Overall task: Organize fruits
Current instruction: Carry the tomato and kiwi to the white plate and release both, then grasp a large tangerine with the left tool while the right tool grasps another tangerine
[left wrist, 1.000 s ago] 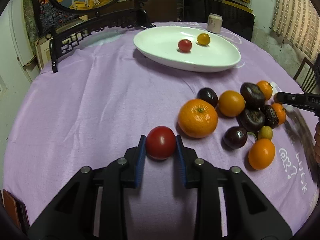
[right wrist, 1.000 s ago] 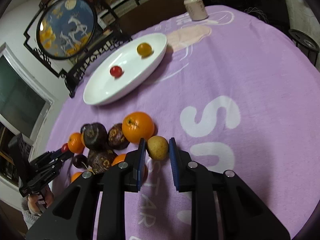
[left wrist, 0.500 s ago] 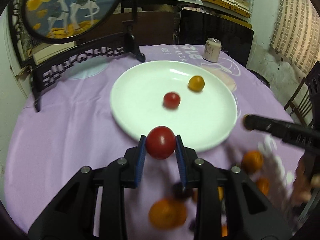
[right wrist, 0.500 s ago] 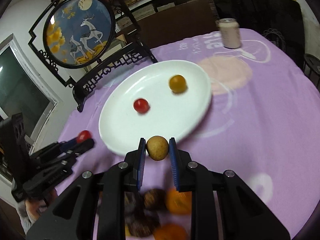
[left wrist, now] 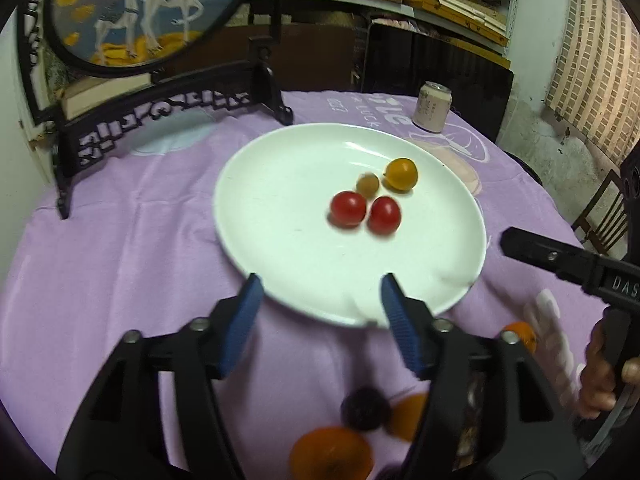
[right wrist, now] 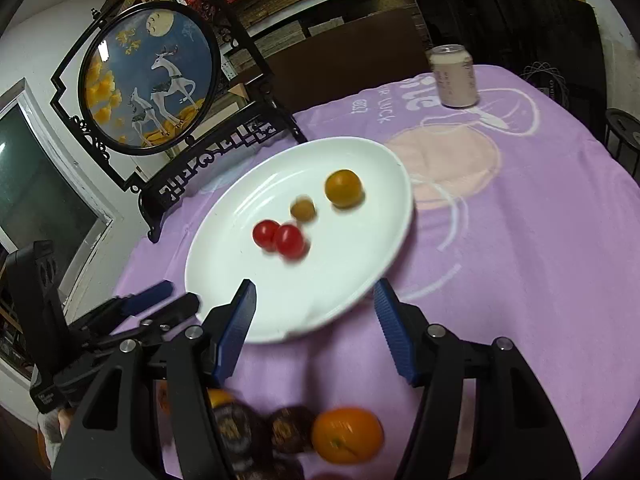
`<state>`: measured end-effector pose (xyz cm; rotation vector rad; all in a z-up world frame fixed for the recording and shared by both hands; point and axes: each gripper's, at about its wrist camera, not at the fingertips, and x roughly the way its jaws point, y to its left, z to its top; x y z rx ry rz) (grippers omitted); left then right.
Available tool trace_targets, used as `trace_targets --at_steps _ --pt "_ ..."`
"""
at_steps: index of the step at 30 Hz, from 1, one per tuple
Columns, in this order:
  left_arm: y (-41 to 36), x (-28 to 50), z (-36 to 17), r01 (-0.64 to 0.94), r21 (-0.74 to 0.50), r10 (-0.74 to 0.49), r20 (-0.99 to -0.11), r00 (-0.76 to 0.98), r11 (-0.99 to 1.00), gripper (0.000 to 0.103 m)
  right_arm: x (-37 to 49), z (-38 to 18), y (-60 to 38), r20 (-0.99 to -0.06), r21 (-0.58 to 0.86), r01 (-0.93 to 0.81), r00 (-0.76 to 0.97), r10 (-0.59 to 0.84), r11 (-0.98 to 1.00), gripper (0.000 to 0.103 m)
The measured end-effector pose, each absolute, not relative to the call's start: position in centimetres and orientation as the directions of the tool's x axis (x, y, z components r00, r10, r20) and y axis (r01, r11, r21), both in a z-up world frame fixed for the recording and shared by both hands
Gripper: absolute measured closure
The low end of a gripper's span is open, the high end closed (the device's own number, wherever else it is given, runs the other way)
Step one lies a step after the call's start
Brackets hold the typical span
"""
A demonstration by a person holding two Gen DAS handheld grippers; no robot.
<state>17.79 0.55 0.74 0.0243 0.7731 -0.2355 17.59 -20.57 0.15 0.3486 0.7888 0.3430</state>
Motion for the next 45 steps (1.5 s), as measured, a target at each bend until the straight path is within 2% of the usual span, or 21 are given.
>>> trace_targets --at_steps 6,11,16,17,19,23,26,28,33,39,45 --pt "2.3 14.8 -0.2 0.204 -0.074 -0.195 -0.719 0.667 0.976 0.029 15.0 -0.5 -22.9 -0.623 0.465 -0.117 0.661 0.418 0.877 0.037" --pt "3.3 11.2 -0.6 0.205 -0.052 -0.179 -0.717 0.673 0.977 0.018 13.2 -1.2 -25.5 -0.618 0.513 -0.046 0.673 0.406 0.857 0.034" --pt "2.7 8.7 -1.4 0.232 -0.006 -0.166 -0.717 0.677 0.973 0.008 11.6 -1.4 -27.7 -0.573 0.593 0.001 0.703 0.422 0.805 0.021" --pt "2.4 8.6 -1.6 0.231 0.013 -0.151 -0.719 0.678 0.973 0.008 11.3 -1.4 -27.9 -0.570 0.597 0.005 0.706 0.420 0.802 0.016" --pt "1.9 8.8 -2.1 0.230 0.048 -0.123 -0.728 0.675 0.972 0.008 10.9 -1.4 -28.0 -0.570 0.601 0.009 0.706 0.420 0.800 0.014" --pt "1.8 9.7 -3.4 0.203 0.077 -0.074 -0.760 0.646 0.976 0.007 10.7 -1.2 -27.7 -0.574 0.596 -0.003 0.698 0.428 0.803 0.014" --pt "2.4 10.3 -4.0 0.184 0.057 -0.072 -0.778 0.624 0.981 0.002 10.5 -1.0 -27.2 -0.581 0.575 -0.018 0.695 0.424 0.818 0.014" --pt "3.1 10.6 -3.9 0.160 0.040 -0.070 -0.777 0.626 0.986 0.002 10.5 -1.0 -27.0 -0.583 0.567 -0.027 0.693 0.424 0.823 0.014" --pt "5.0 11.0 -3.7 0.050 0.089 0.035 -0.758 0.651 0.995 0.002 10.3 -0.8 -26.1 -0.601 0.506 -0.047 0.697 0.391 0.861 0.014" --pt "4.9 11.5 -4.3 0.062 0.093 0.036 -0.786 0.617 0.994 0.002 10.5 -1.3 -24.9 -0.638 0.440 -0.069 0.678 0.366 0.895 0.014" --pt "5.5 11.8 -4.6 0.052 0.039 0.000 -0.801 0.599 0.998 0.002 10.8 -2.5 -24.5 -0.674 0.429 -0.064 0.642 0.366 0.901 0.014"
